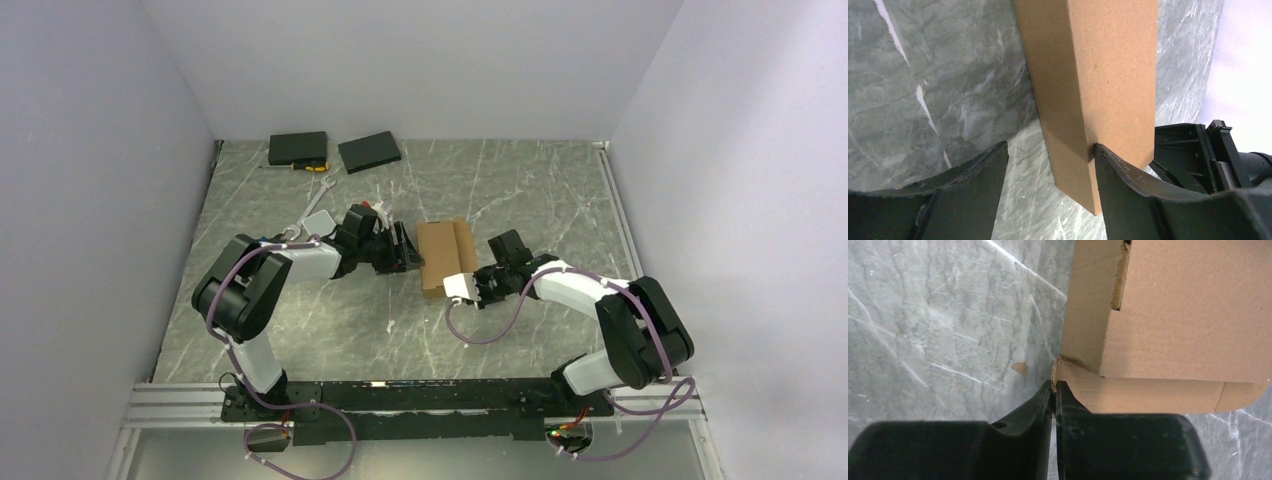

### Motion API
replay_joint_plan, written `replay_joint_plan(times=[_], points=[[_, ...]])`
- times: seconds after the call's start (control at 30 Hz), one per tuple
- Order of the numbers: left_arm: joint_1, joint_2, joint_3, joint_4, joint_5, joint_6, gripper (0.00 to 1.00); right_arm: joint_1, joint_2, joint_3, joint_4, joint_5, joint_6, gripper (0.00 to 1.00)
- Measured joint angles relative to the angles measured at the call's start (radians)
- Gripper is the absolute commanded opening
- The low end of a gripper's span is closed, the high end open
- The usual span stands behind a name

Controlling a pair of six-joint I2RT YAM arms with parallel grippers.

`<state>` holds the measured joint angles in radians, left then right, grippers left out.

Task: Fold the paper box

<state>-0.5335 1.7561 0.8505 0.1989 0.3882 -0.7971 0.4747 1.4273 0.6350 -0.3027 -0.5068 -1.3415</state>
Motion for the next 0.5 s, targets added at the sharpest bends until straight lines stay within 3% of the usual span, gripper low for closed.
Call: replay_joint_plan(times=[0.23, 0.5], points=[[0.0, 0.017, 0.025, -0.005, 0.013, 0.015, 0.65, 0.0, 0.034, 0.039, -0.012, -0.002, 0.063, 0.0], [0.0, 0.032, 0.051, -0.026, 0.025, 0.027, 0.64, -0.011, 0.076, 0.094, -0.062, -0.019, 0.123, 0.0]])
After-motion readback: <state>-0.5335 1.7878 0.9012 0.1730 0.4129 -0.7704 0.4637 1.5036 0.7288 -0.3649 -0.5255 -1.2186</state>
